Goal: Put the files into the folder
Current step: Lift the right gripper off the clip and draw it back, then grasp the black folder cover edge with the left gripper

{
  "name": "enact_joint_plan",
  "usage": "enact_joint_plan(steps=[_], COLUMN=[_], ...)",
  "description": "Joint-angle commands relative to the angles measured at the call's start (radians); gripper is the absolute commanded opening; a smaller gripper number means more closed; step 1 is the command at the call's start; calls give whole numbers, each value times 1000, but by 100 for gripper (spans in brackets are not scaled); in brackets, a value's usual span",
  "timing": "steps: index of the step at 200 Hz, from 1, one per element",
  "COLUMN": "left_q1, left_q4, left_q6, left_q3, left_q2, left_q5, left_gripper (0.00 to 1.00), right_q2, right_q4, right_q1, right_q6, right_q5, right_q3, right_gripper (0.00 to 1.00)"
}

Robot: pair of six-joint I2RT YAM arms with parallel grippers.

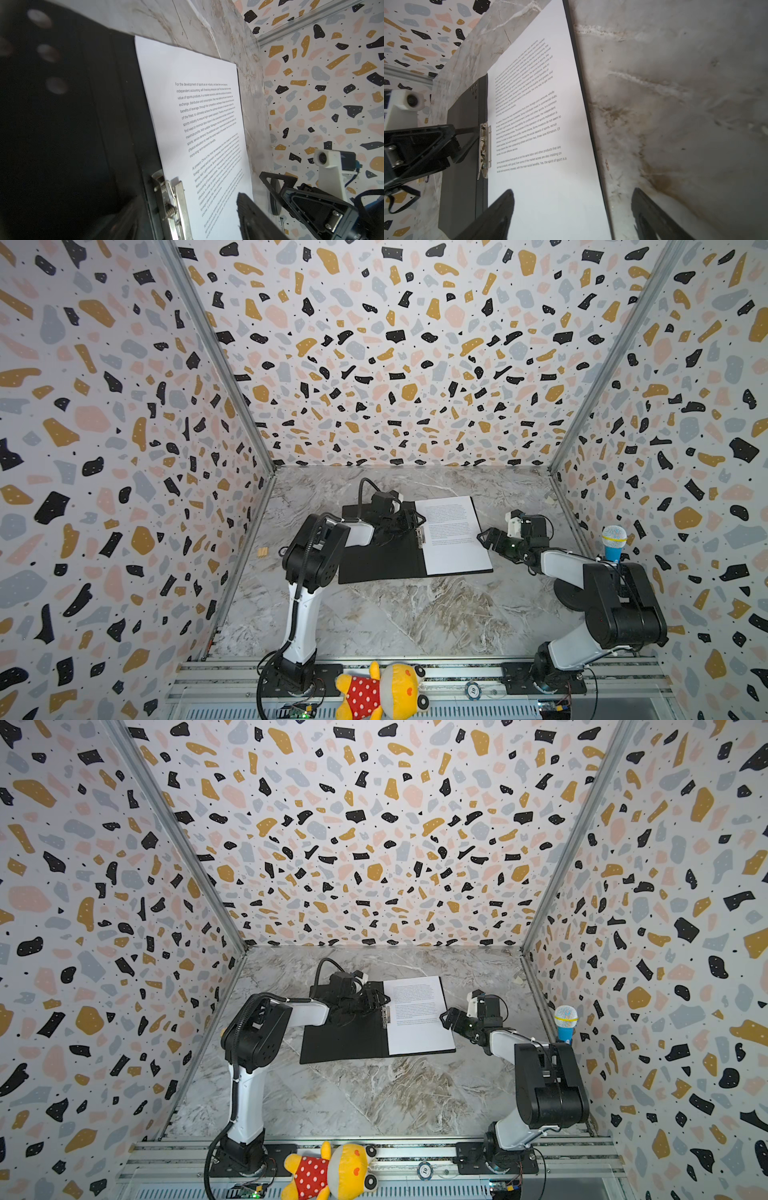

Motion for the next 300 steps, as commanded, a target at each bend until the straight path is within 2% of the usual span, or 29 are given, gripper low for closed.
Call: enact_joint_plan(steps=[1,27,42,125,168,215,236,300], left_q1=[11,39,60,226,321,366,376,378], left_q4=[-77,-101,-102,-146,-240,-315,-313,-237], left_q6=[49,70,77,108,144,170,194,241], left_q3=[-45,-109,-155,-401,-474,-512,-527,-561], left_q2=[-49,-117,-156,-377,-487,-558,-552,-457], left_q5=[-71,-109,-129,-252,-365,-480,-457,-185], left_gripper=[84,97,100,100,100,100,100,100], right_q2=[25,62,81,134,141,154,161,174], right_q4=[25,54,68,123,133,146,148,141], right_q1=[-3,-6,-6,-10,-21,-36,-43,-50], right_q6=[-21,-19,-14,21,24,21,13,12], right_q5=[-36,-69,-89,-151,-174,-208,-222,-269], right_q3=[0,-2,-4,-52,-70,-80,-80,-78], right_gripper=[89,90,90,90,89,89,89,86])
